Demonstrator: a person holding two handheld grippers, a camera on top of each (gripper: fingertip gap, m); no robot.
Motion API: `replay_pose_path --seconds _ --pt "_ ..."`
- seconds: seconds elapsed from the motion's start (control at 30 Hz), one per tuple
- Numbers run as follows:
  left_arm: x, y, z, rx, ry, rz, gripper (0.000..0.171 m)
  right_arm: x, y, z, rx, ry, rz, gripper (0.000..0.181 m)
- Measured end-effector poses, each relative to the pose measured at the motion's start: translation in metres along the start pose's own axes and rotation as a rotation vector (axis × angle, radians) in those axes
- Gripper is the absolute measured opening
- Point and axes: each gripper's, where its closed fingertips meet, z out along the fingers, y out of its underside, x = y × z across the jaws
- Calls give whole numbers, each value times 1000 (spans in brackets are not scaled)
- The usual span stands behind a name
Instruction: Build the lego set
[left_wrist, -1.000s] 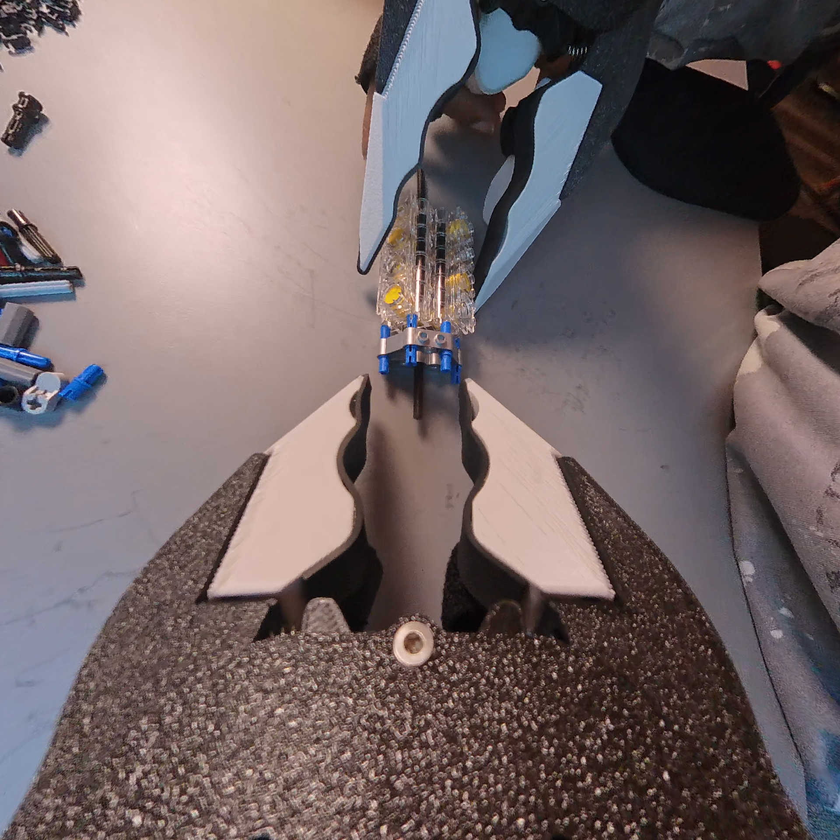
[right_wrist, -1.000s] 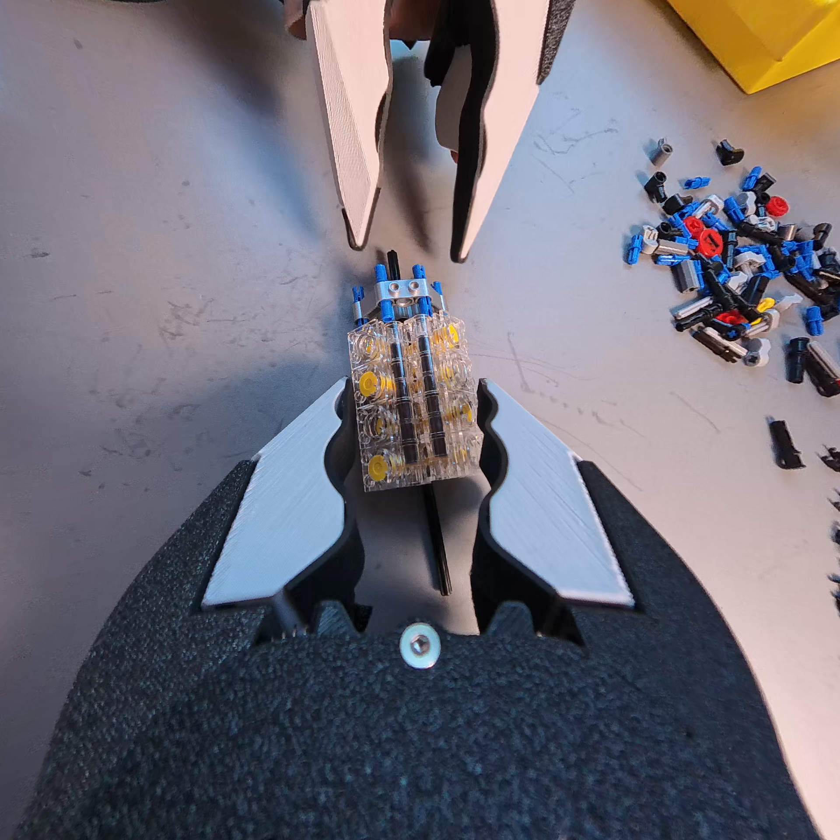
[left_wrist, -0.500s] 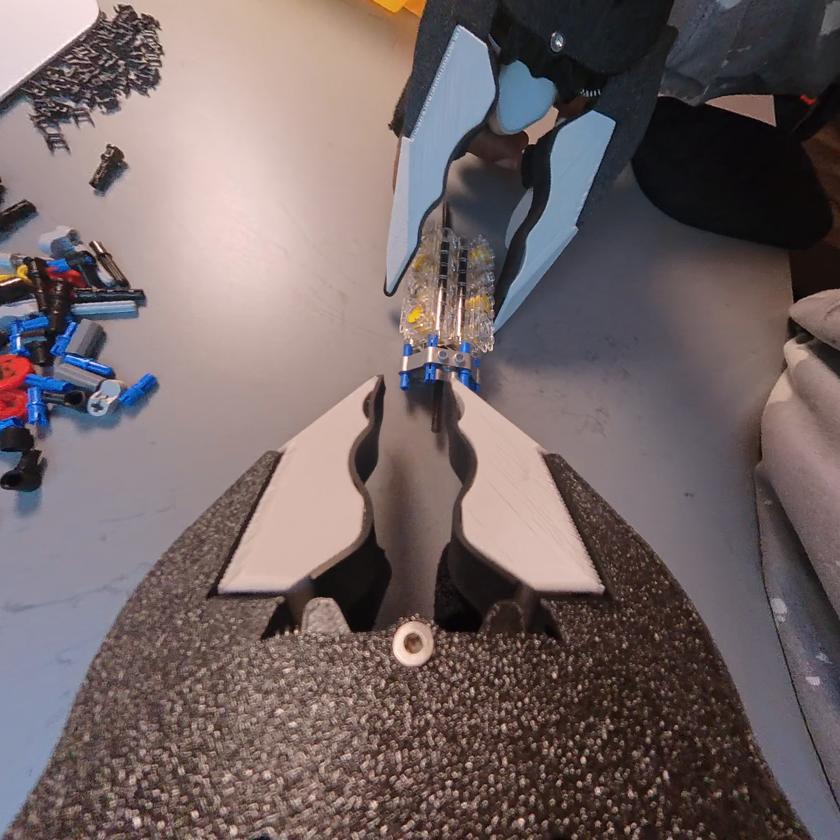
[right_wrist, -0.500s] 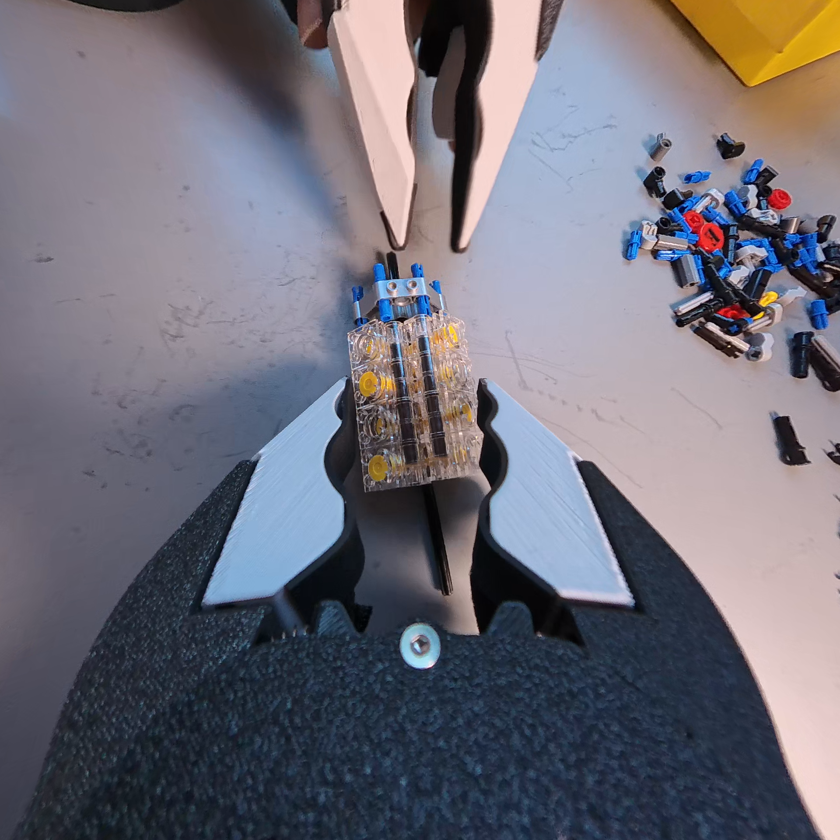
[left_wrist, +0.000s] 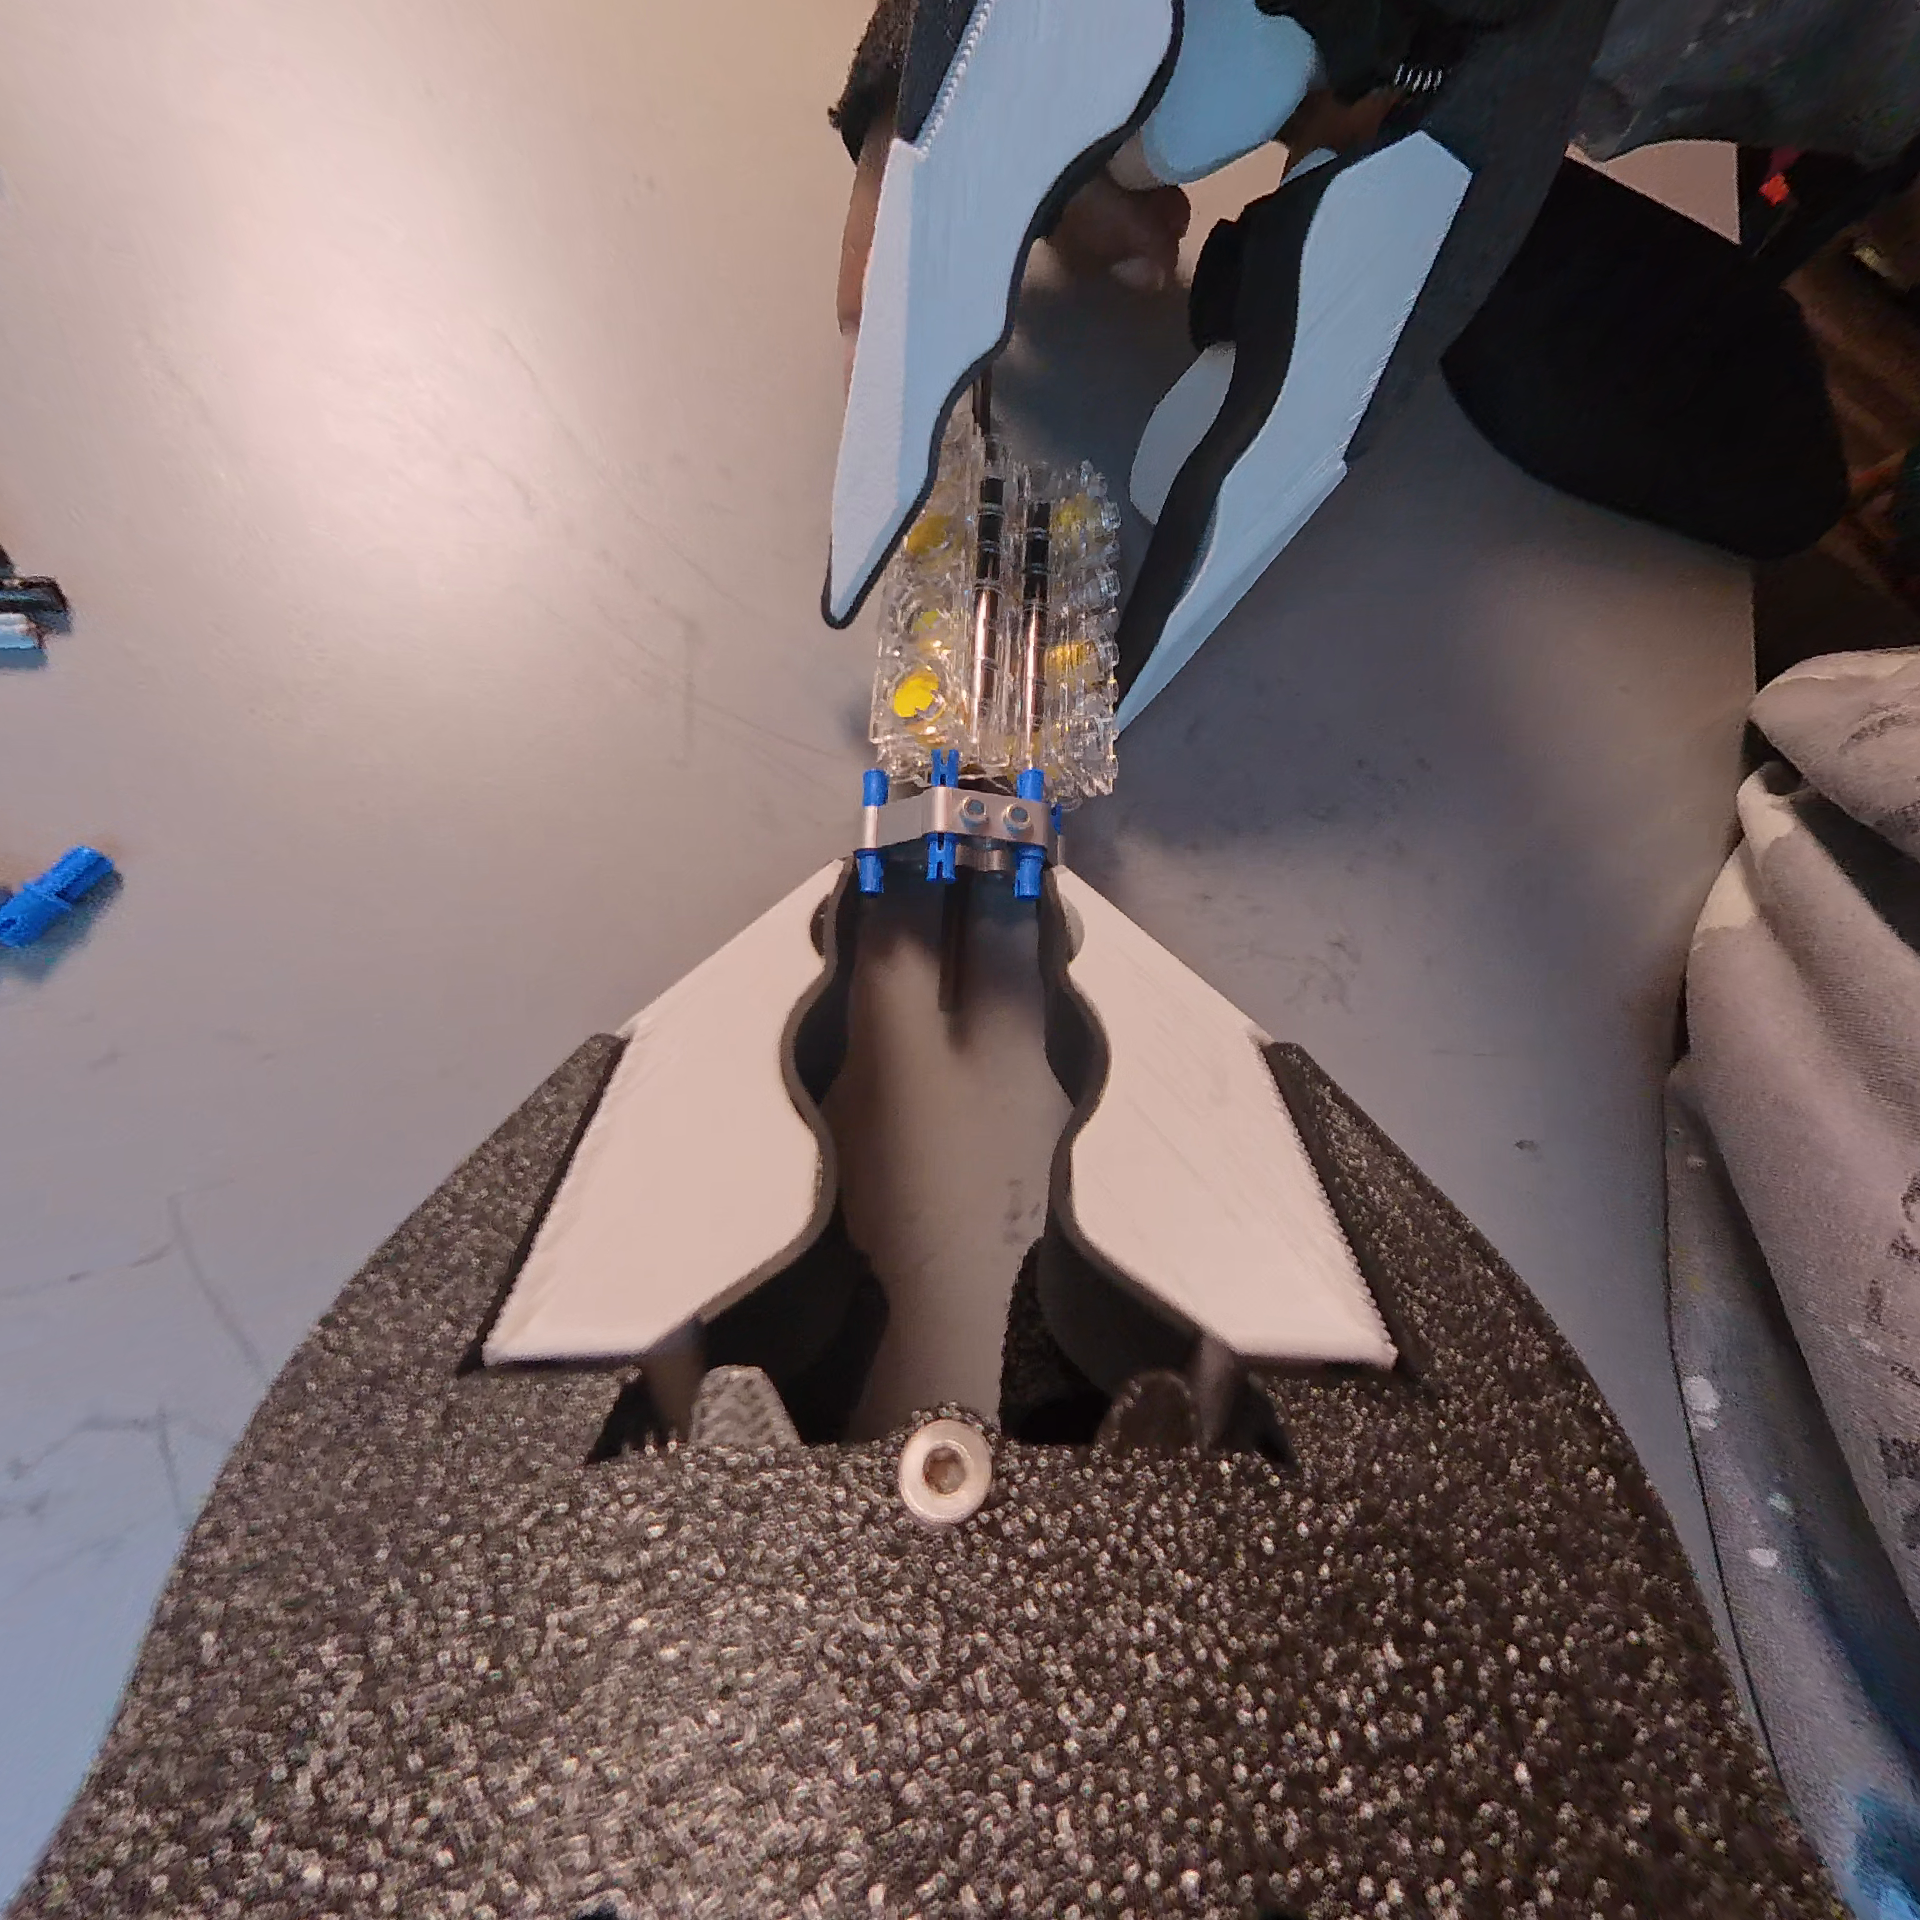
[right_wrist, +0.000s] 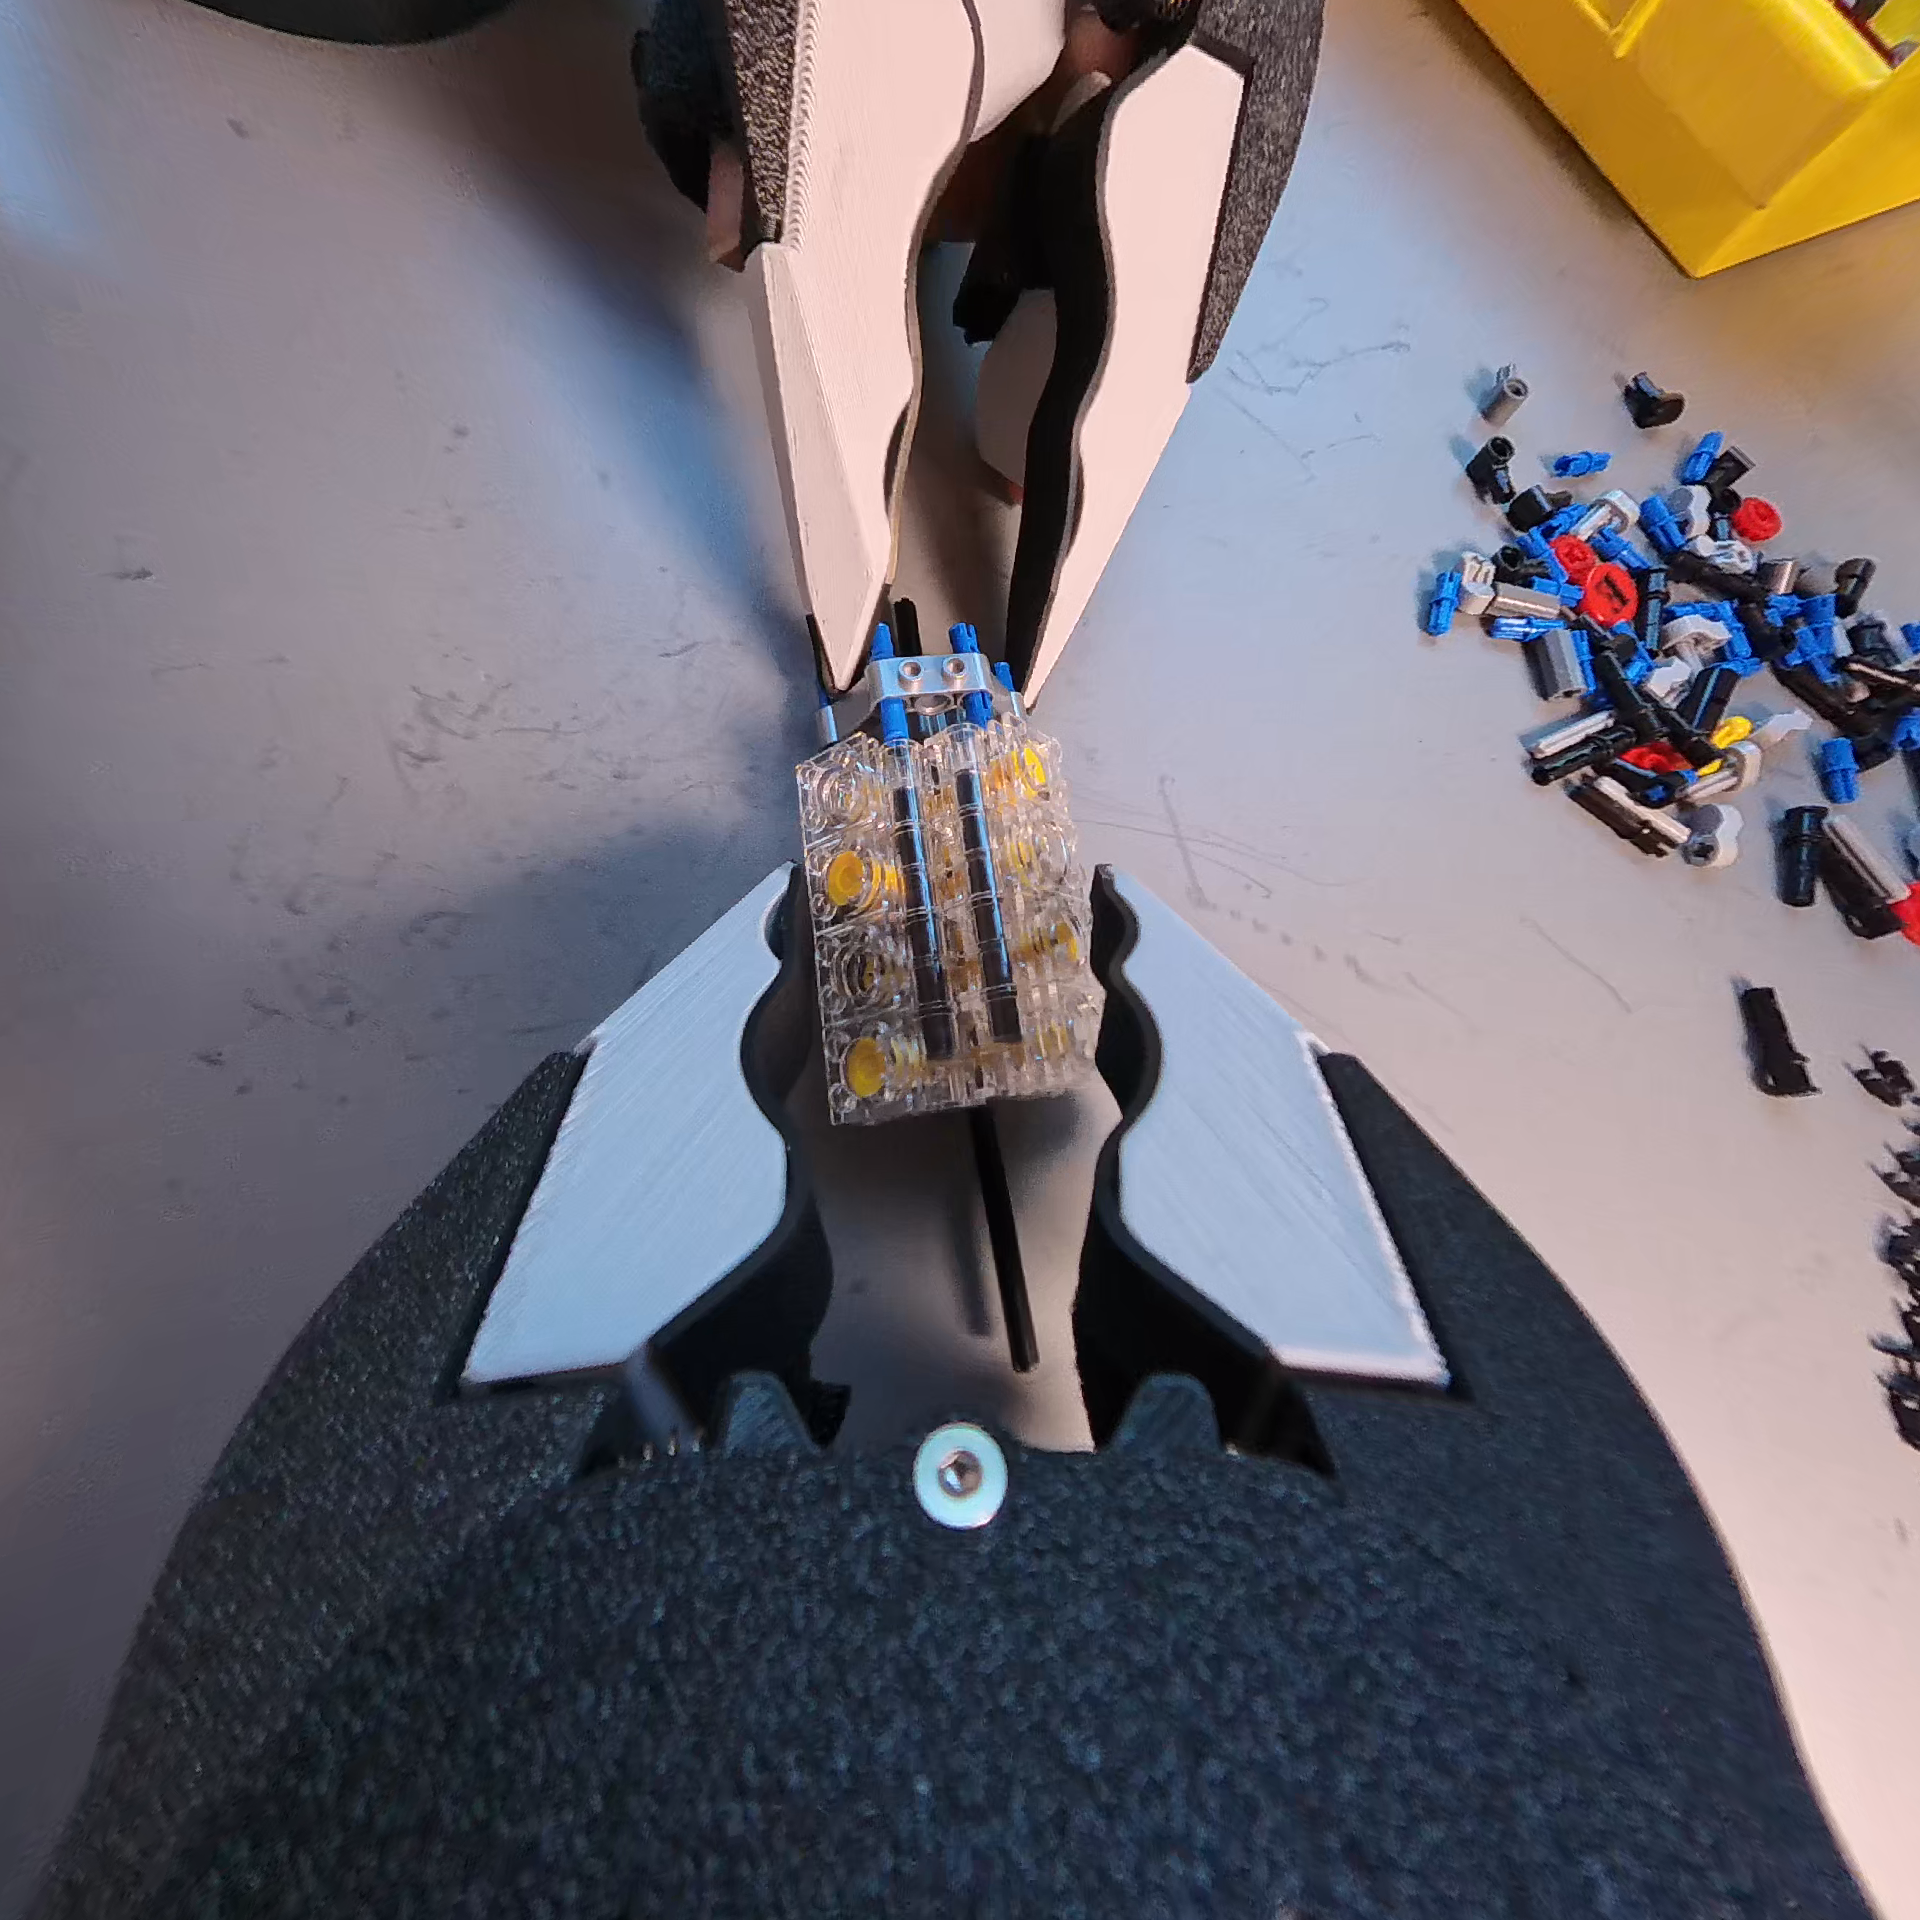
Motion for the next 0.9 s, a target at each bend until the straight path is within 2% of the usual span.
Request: replay_pose_path --seconds 0.4,0.9 --pt "1 0 1 -25 5 31 32 0 0 0 -2 20 -32 50" --pt "4 -1 2 -9 -6 92 32 -3 4 1 -26 -58 56 50"
